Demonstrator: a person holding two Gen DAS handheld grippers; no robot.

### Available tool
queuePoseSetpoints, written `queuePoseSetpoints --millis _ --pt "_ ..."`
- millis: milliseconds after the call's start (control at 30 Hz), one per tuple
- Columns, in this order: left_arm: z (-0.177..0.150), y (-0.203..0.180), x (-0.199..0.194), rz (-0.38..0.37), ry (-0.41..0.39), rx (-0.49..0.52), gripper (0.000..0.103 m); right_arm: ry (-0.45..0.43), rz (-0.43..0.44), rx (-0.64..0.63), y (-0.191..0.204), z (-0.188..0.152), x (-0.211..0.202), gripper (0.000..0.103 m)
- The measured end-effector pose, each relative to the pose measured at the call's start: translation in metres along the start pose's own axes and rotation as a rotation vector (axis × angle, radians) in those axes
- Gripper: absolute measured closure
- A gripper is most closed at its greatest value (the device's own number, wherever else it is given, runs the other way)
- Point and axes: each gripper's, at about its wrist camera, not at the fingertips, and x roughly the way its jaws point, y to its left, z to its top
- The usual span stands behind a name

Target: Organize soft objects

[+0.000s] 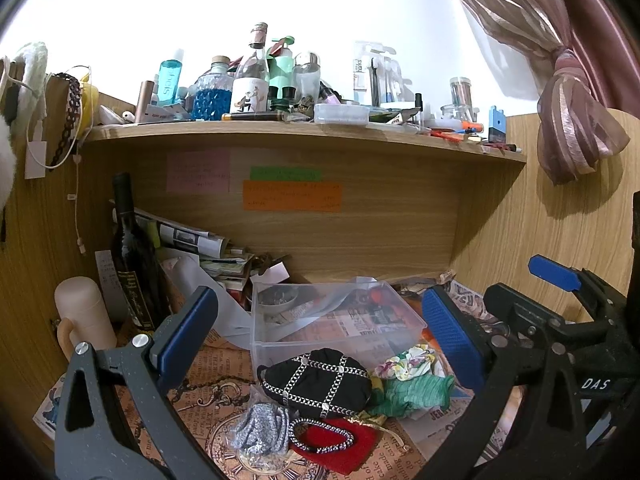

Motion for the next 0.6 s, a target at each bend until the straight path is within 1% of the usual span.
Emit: queuePoseSetpoints --millis 600 --pt "0.0000 0.0008 0.0003 -0.008 0.004 -0.009 0.000 -0.006 0.000 0.002 0.0001 0.0017 -0.0023 0.000"
